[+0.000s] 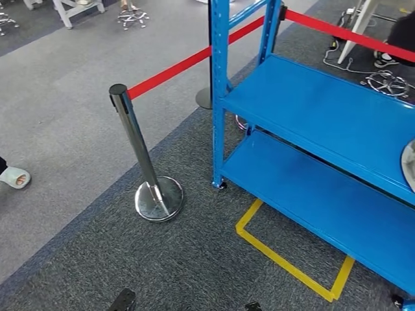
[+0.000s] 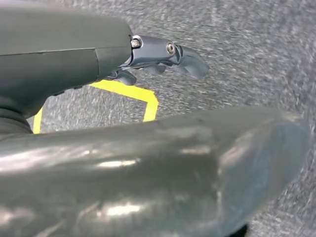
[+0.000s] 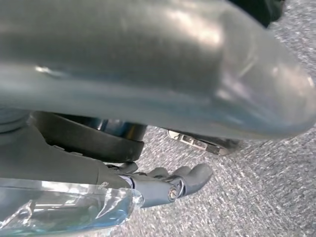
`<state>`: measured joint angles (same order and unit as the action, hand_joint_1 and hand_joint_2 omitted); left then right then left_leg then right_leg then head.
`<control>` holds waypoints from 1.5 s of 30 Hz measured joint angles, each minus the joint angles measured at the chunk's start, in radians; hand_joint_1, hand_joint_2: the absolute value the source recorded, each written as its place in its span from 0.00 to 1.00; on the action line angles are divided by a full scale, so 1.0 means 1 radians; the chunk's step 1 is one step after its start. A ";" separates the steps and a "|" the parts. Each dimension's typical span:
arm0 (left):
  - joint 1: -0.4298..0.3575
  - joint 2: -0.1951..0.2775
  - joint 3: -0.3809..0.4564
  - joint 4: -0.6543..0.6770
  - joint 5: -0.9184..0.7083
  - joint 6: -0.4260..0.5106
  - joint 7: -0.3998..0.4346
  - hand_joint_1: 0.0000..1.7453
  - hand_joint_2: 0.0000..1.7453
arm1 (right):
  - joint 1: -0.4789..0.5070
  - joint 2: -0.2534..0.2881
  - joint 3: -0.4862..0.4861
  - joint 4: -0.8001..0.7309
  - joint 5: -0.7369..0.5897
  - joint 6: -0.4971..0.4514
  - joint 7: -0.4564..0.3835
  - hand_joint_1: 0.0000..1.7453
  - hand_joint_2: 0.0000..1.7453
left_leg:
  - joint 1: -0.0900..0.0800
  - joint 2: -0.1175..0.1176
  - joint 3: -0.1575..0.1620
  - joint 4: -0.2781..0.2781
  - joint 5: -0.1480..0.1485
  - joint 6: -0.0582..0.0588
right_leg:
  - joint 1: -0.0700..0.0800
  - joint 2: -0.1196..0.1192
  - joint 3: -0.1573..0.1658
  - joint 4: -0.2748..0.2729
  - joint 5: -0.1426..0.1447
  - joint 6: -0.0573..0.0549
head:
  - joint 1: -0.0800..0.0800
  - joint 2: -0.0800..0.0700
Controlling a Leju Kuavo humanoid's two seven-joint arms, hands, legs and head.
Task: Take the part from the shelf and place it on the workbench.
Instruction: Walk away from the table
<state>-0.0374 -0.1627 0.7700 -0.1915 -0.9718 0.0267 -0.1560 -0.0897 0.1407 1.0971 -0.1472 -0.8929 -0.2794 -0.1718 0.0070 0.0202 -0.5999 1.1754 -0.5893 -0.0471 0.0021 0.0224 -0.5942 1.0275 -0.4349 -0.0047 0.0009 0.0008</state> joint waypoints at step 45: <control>-0.001 -0.013 0.014 0.000 -0.001 -0.023 0.009 0.00 0.00 | 0.006 0.004 -0.001 0.004 -0.029 -0.005 -0.019 0.00 0.00 | 0.014 -0.062 0.056 -0.189 0.127 0.046 | -0.003 0.025 -0.062 0.068 -0.034 0.056 | 0.014 0.000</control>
<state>-0.0385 -0.1759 0.7839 -0.1915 -0.9727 0.0034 -0.1473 -0.0835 0.1450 1.0964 -0.1428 -0.9215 -0.2845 -0.1911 0.0208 -0.0422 -0.5438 0.9867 -0.4624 -0.0012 -0.0008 0.0478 -0.6564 1.0958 -0.4691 0.0510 0.0153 0.0008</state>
